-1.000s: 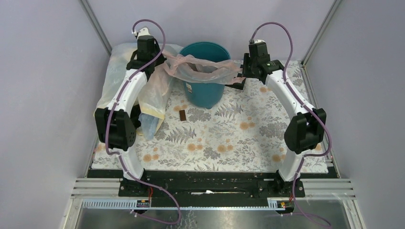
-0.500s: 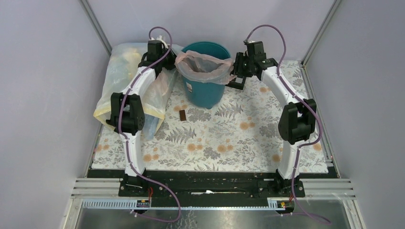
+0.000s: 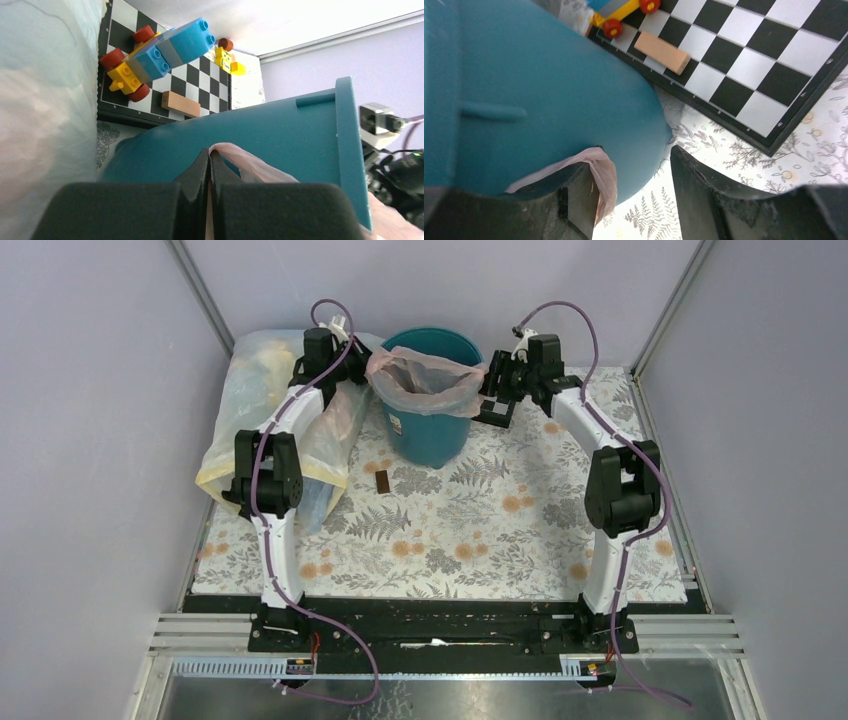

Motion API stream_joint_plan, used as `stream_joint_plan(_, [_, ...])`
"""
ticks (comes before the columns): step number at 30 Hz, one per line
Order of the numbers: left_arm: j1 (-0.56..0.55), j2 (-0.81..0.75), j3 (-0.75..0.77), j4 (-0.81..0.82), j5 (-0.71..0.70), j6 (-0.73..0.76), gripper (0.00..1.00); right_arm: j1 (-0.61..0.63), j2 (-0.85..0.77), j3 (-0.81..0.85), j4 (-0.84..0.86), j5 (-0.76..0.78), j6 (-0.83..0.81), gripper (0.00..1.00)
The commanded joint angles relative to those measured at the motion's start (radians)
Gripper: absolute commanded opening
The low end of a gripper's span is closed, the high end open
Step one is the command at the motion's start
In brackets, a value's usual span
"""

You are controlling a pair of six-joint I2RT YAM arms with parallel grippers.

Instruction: Put the trash bags into the trash bin

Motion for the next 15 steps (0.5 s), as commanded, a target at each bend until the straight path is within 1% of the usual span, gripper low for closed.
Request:
stream_joint_plan(1, [-0.036, -0.031, -0.058, 0.107, 0.150, -0.052, 0.00, 0.012, -0.087, -0.123, 0.229, -0.165, 0.024, 0.58])
stream_joint_plan(6, [-0.058, -0.098, -0.158, 0.090, 0.153, -0.034, 0.00, 0.022, -0.216, -0.291, 0.284, -0.156, 0.069, 0.57])
stream_joint_plan(10, [-0.081, -0.139, -0.194, 0.000, 0.148, 0.007, 0.00, 0.029, -0.359, -0.427, 0.263, -0.144, 0.148, 0.54])
stream_joint_plan(12, [-0.098, -0.160, -0.221, -0.026, 0.151, 0.018, 0.00, 0.052, -0.426, -0.500, 0.248, -0.125, 0.174, 0.53])
stream_joint_plan(15, [-0.131, -0.188, -0.258, -0.028, 0.162, 0.017, 0.00, 0.108, -0.503, -0.576, 0.216, -0.073, 0.164, 0.53])
